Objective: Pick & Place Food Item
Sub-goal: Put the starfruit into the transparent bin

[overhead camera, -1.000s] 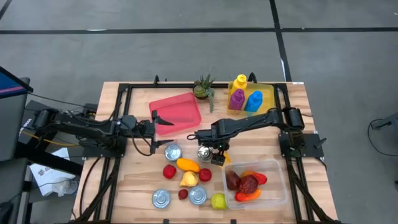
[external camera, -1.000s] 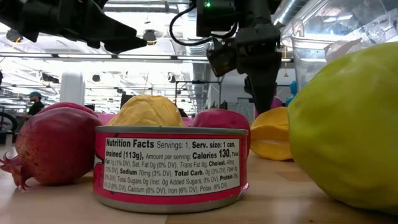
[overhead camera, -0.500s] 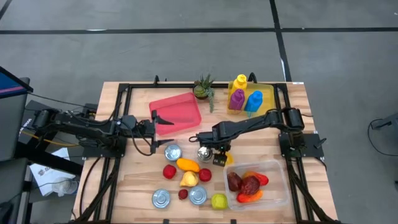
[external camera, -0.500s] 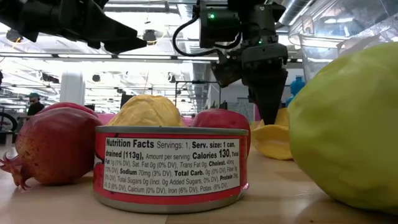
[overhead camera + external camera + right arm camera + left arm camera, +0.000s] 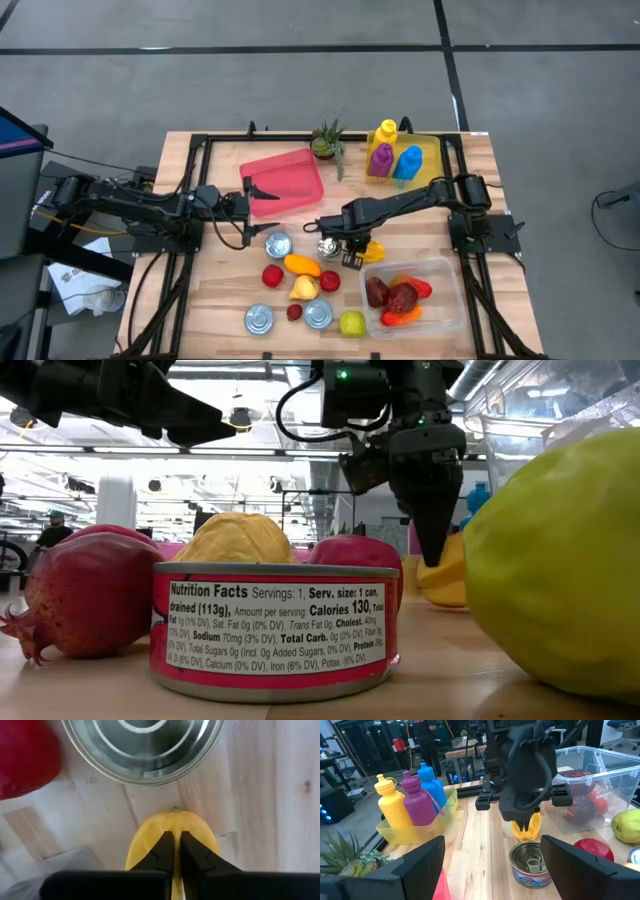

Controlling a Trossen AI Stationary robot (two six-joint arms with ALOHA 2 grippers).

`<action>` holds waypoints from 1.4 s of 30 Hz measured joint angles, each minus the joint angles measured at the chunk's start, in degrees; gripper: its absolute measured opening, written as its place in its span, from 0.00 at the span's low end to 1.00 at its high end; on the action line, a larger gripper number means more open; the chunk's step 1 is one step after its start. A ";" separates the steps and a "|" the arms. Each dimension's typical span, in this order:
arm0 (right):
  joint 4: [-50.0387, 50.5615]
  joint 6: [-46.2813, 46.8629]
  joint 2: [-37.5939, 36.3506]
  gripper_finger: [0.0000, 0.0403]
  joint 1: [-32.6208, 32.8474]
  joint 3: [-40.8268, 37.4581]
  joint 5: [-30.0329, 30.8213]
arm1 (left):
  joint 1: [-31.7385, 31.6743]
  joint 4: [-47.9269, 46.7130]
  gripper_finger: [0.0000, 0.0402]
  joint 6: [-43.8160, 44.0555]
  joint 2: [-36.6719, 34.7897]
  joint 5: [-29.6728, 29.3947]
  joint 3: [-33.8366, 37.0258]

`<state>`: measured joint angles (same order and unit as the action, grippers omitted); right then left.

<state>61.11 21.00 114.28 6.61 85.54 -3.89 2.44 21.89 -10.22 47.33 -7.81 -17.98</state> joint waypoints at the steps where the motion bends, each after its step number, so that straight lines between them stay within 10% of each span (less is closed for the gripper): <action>1: 0.23 0.01 0.00 0.02 0.31 0.51 0.87 | 0.00 -0.01 0.80 -0.01 0.00 -0.14 0.00; 33: -0.17 -6.20 -0.02 0.00 19.47 32.43 55.05 | 1.65 14.01 0.80 3.00 10.97 6.76 -0.07; 42: -16.33 -12.07 0.00 0.00 21.98 31.05 49.87 | 1.66 15.11 0.80 3.02 12.68 7.73 -0.07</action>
<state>44.78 8.93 114.28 28.60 116.60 45.98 4.10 37.00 -7.20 60.01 -0.08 -18.04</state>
